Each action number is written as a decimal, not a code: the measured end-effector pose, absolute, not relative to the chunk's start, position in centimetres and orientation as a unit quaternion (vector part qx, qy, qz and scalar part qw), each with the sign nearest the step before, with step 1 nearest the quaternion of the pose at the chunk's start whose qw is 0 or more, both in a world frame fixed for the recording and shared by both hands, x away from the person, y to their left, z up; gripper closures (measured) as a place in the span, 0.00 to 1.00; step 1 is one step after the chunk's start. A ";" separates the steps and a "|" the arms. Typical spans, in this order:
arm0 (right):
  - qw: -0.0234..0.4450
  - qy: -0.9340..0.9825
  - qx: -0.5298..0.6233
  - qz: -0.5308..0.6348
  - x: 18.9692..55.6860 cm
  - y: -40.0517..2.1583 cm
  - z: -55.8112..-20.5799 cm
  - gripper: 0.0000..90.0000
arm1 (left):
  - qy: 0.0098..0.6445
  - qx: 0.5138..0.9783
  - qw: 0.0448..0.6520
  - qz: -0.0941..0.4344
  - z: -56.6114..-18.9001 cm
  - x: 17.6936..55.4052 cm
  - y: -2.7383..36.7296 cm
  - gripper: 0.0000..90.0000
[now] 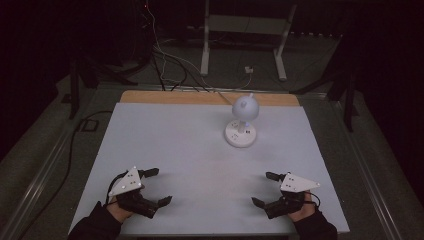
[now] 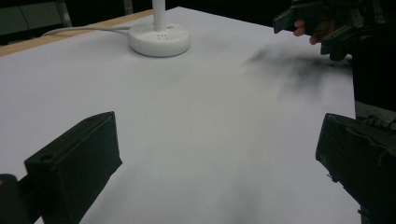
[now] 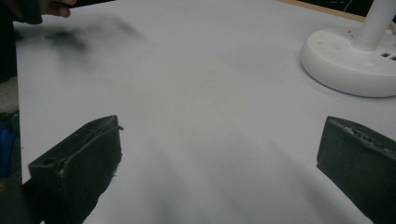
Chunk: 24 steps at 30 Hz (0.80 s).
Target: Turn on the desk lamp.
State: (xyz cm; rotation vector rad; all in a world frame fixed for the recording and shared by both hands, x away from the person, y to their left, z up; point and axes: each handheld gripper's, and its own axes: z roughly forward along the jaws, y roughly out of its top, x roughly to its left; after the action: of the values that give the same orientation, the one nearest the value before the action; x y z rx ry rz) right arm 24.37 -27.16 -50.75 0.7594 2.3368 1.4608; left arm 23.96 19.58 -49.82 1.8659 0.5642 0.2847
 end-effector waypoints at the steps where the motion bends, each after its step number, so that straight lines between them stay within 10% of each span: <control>1: 0.143 0.809 0.262 0.507 24.3 -27.2 -50.7 0.00 | 0.238 0.790 0.551 0.121 -49.8 23.9 19.6 0.00; 24: 0.119 0.802 0.267 0.521 24.2 -27.0 -50.4 0.00 | 0.238 0.790 0.552 0.120 -49.8 23.9 19.6 0.00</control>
State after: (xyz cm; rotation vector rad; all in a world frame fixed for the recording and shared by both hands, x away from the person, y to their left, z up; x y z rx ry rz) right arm 24.21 -27.01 -50.41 0.7795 2.3460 1.5233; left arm 23.87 19.56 -49.77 1.8677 0.5625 0.2845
